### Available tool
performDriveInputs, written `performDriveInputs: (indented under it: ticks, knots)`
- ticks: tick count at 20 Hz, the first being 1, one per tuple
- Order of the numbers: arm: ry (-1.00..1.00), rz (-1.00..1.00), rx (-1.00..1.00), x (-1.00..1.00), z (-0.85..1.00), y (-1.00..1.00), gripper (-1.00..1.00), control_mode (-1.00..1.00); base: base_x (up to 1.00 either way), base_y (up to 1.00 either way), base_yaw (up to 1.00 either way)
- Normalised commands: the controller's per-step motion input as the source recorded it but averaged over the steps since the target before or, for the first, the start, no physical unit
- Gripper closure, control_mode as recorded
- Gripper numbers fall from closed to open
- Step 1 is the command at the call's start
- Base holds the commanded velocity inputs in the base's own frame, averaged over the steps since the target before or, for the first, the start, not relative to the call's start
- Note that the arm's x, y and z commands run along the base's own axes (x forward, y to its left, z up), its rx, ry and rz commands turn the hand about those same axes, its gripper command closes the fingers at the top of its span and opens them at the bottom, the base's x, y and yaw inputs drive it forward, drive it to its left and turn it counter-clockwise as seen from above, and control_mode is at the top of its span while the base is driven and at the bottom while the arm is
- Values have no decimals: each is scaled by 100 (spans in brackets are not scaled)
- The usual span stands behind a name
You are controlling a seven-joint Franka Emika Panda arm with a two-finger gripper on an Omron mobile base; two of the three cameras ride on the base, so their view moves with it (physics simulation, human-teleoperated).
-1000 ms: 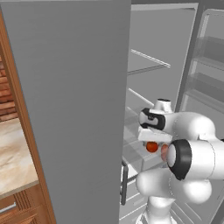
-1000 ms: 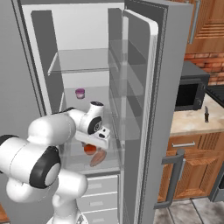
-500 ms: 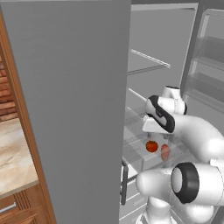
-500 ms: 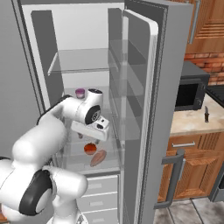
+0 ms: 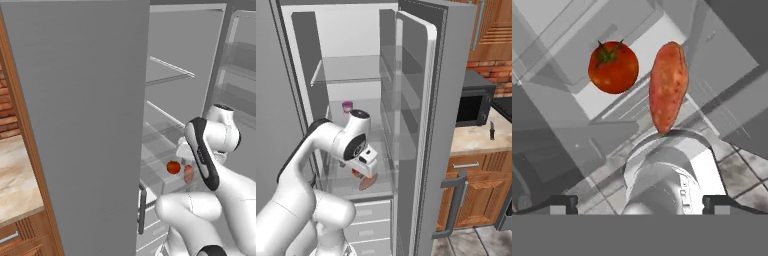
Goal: Place the sweet potato and tomato inside the fridge drawer. Close the drawer after placing the vegetables.
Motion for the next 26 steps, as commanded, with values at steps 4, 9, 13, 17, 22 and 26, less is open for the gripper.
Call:
performDriveInputs:
  ticks: [4, 9, 13, 17, 22, 26]
  knots:
    - [0, -22, 0, -24, -30, -30, -100, -100, 0, 0, 0]
    - [0, -18, 0, -3, -48, -31, -100, -100, 0, 0, 0]
    - [0, -13, 0, 0, -72, -23, -100, -100, 0, 0, 0]
    - [0, -6, 0, 3, -68, -18, -100, -100, 0, 0, 0]
    - [0, 0, 1, 28, -73, -4, -100, -100, 0, 0, 0]
    - [-4, 0, 7, 45, -71, 0, -100, -100, 0, 0, 0]
